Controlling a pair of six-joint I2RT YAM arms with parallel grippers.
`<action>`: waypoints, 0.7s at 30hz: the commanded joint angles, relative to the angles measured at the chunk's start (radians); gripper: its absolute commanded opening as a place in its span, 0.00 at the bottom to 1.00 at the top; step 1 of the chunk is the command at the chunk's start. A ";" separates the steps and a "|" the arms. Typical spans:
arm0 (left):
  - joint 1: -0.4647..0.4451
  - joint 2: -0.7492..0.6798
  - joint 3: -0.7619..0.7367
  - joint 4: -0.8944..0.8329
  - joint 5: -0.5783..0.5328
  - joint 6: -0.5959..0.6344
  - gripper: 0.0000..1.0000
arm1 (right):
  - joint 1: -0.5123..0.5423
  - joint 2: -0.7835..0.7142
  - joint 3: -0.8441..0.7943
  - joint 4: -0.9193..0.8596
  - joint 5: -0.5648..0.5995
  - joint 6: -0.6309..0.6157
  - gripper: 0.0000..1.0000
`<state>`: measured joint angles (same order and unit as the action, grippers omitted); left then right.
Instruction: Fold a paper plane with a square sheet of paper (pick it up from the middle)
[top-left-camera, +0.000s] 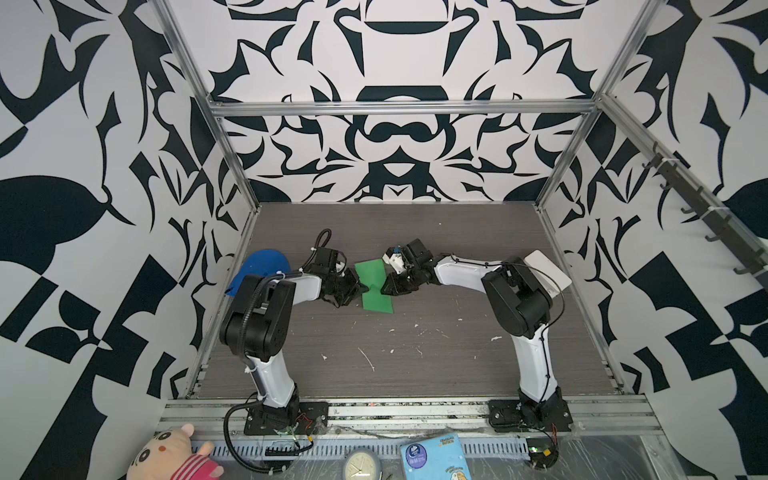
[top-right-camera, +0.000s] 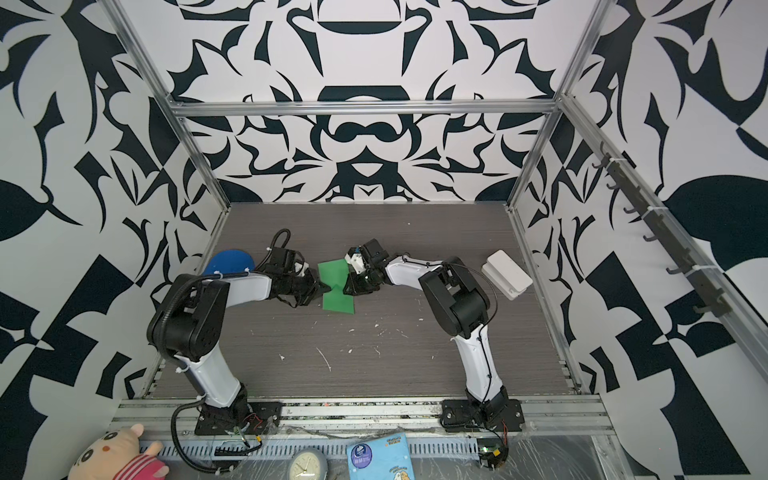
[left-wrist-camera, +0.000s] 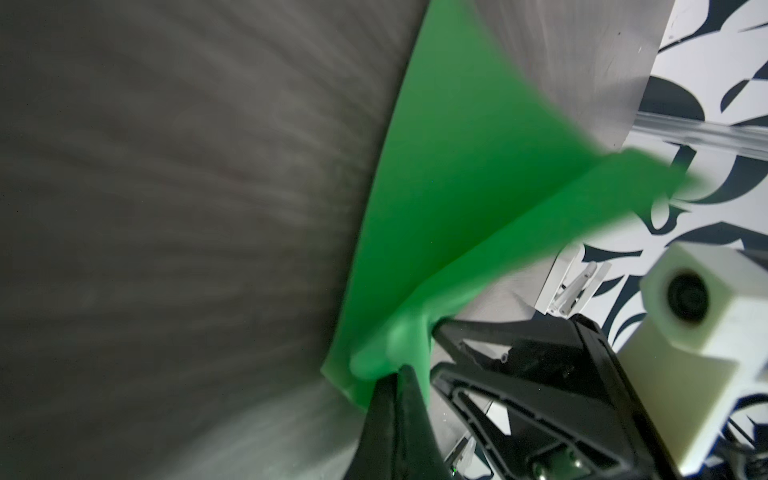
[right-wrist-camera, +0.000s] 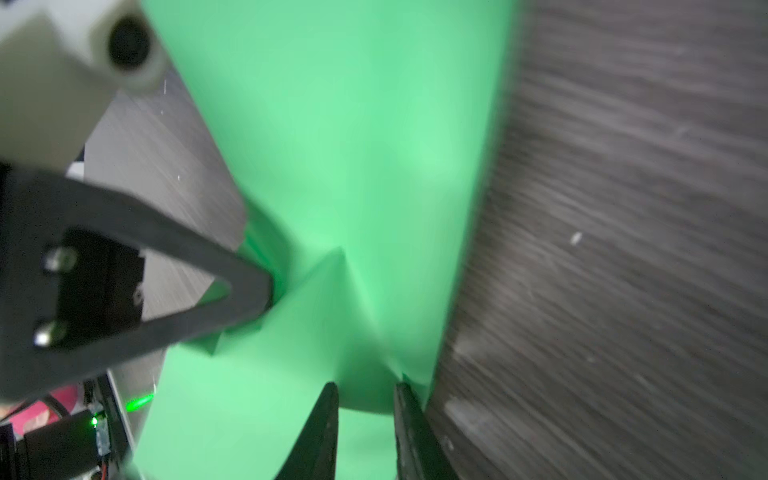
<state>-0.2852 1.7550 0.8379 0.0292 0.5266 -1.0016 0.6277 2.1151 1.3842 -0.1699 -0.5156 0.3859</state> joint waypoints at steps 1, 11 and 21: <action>-0.017 -0.058 -0.045 0.042 -0.084 -0.091 0.03 | -0.005 -0.022 0.026 0.020 0.027 0.051 0.29; -0.015 -0.028 -0.024 0.062 -0.070 -0.084 0.32 | -0.005 -0.047 0.030 0.035 -0.003 0.050 0.30; 0.031 0.052 0.062 0.037 0.062 0.091 0.35 | -0.006 -0.008 0.052 0.041 -0.002 0.035 0.30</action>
<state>-0.2737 1.7699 0.8730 0.0780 0.5228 -0.9863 0.6250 2.1151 1.3895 -0.1471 -0.5125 0.4370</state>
